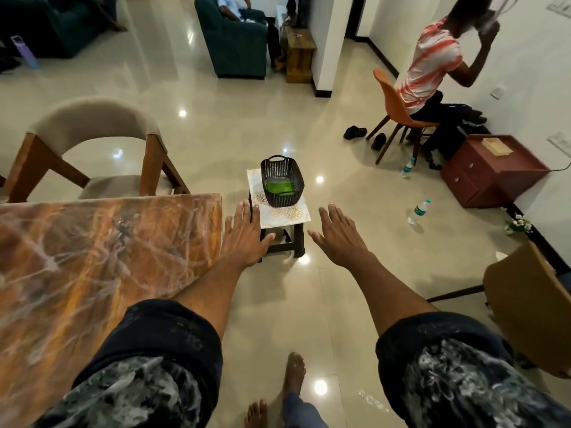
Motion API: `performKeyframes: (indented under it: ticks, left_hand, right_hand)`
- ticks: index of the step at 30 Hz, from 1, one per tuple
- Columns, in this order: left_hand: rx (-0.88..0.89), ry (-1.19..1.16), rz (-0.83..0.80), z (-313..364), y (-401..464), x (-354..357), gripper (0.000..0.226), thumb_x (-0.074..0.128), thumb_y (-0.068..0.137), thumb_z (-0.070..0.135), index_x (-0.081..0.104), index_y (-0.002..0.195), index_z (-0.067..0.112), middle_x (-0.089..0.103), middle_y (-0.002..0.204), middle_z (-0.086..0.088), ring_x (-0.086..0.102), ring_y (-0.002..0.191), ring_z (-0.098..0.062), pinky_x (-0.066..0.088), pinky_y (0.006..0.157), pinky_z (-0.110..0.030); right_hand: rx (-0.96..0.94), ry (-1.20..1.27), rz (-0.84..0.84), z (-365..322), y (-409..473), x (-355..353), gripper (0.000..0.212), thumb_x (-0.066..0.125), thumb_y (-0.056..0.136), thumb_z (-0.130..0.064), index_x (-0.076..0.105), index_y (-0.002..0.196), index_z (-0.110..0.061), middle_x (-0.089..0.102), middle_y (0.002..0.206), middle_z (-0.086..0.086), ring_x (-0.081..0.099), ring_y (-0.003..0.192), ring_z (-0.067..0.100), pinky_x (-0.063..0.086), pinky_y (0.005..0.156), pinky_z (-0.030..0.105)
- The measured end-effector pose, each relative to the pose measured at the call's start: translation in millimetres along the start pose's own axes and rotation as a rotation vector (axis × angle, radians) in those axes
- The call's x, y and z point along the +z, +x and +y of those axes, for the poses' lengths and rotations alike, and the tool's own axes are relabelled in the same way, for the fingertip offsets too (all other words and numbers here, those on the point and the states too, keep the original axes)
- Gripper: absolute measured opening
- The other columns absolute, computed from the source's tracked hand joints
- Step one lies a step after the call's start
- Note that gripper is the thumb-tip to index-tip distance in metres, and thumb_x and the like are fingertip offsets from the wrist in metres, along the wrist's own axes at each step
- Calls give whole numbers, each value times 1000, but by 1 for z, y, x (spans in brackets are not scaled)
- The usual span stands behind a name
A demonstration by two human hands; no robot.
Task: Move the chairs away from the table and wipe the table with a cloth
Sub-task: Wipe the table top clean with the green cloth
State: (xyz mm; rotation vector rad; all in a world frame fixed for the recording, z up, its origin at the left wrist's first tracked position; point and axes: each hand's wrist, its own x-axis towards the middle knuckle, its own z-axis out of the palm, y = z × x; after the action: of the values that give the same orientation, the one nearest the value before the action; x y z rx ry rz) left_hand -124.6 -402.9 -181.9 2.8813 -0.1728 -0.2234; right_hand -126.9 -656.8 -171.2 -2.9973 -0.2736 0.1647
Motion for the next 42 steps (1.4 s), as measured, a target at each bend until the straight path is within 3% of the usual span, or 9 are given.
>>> performKeyframes:
  ticks: [5,20,42]
  left_hand:
    - [-50,82,1,3,47,-1,89,35,108,61,-2,169,8,-7,176,-19,-8,164,-32,1,132,-53]
    - [-147,25,-40,13,153,-1,88,36,108,59,-6,169,10,-13,176,-16,-15,163,-28,0,132,-53]
    - [-85,17,-106,-14,370,-11,89,34,108,60,-7,168,9,-13,175,-19,-15,163,-30,-1,130,-53]
  right_hand:
    - [-43,22,0,22,56,-4,72,35,112,-52,19,166,-6,13,174,26,13,163,37,20,128,49]
    - [-148,50,-61,61,190,-1,73,33,113,-52,16,167,-5,9,175,25,10,164,36,18,129,48]
    - [-98,92,-89,90,385,-7,74,34,112,-53,17,167,-6,10,174,27,10,163,38,20,128,49]
